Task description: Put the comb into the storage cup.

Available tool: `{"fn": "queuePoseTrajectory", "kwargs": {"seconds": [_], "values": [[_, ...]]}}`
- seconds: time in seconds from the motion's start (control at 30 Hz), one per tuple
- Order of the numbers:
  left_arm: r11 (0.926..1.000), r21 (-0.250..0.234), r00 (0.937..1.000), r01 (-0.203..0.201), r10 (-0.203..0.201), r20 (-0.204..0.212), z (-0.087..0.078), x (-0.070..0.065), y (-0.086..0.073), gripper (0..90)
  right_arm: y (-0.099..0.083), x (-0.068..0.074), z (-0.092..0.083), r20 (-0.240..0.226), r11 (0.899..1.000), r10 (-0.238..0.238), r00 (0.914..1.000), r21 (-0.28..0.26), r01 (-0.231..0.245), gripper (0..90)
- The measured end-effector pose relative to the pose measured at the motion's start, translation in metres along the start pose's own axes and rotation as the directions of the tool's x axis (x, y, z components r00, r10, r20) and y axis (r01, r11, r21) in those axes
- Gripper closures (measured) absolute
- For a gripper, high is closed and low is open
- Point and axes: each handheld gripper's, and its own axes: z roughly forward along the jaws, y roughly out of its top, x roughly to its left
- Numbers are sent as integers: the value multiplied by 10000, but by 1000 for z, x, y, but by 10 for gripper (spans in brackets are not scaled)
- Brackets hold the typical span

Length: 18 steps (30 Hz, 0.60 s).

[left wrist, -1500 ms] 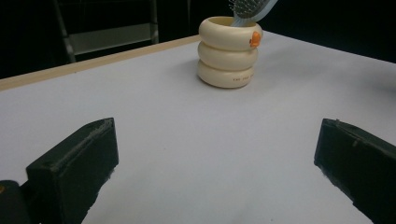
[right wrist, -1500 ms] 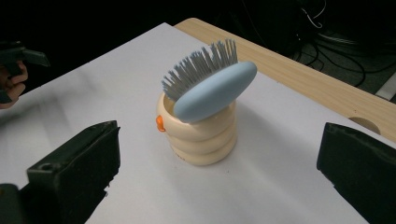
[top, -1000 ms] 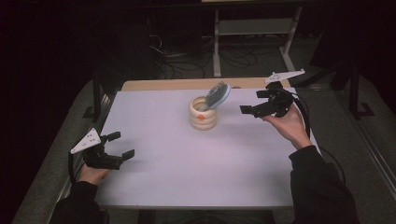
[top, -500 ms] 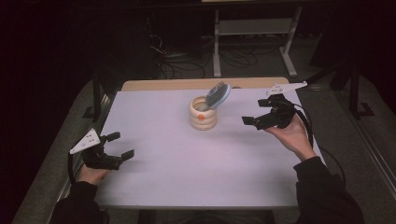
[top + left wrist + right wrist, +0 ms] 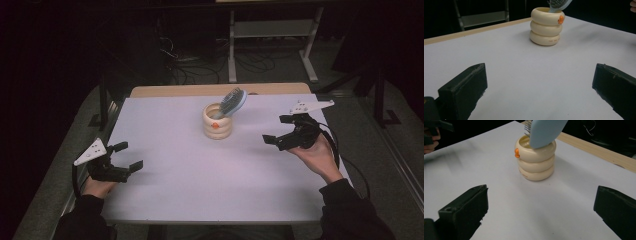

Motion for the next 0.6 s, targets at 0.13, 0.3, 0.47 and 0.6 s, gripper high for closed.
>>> {"fn": "queuePoseTrajectory", "kwargs": {"seconds": [0.13, 0.3, 0.47, 0.6], "values": [[10000, 6, 10000, 2, -2, 7, 0, 0, 0, 0, -9, -2, -3, 65, 10000, 93, 9999, -30, -92, 0], [10000, 28, 10000, 2, -2, 0, 0, 0, 0, 0, -21, -4, -6, 165, 9996, 251, 9995, -92, -250, 0], [10000, 22, 10000, -4, 4, -5, 0, -1, 0, 0, -30, -8, -11, 280, 9991, 382, 9989, -181, -377, 0], [10000, 8, 10000, 30, -30, 2, 0, -1, 0, 0, -37, -10, -14, 338, 9984, 546, 9979, -191, -540, 0]]}}
